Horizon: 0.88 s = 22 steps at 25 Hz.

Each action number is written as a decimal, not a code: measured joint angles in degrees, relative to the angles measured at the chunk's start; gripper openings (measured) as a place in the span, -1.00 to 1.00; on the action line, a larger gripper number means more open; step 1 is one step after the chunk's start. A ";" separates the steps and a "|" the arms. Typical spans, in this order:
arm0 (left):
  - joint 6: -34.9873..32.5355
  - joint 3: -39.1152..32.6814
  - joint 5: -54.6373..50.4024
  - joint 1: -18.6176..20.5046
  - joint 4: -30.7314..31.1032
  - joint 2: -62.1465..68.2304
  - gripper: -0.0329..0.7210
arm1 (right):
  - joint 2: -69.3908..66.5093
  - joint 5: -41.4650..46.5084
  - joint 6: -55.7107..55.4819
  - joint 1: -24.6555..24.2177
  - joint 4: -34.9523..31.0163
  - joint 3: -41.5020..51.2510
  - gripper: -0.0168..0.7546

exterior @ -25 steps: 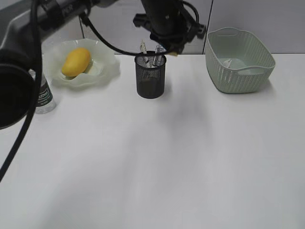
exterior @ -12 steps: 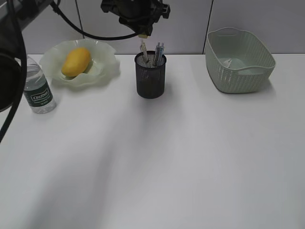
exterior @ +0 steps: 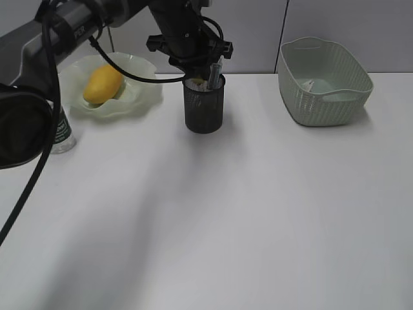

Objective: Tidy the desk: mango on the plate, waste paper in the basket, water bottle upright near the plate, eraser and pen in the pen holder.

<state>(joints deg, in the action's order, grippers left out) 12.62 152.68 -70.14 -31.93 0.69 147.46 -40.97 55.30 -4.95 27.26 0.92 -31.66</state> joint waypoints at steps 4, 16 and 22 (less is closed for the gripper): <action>0.00 0.00 0.00 0.00 0.00 0.02 -0.24 | 0.00 -0.14 -0.27 0.00 0.06 0.00 0.20; 0.00 0.00 0.00 0.00 0.00 -0.97 0.35 | 0.00 -0.13 -0.54 0.00 0.17 0.00 0.20; 0.00 0.00 -0.07 -0.16 -3.80 -8.36 0.35 | 0.00 -0.13 -0.58 0.00 0.17 0.00 0.20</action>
<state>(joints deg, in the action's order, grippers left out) 12.62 152.68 -70.21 -32.10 -3.11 139.11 -40.97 55.17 -5.54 27.26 1.09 -31.66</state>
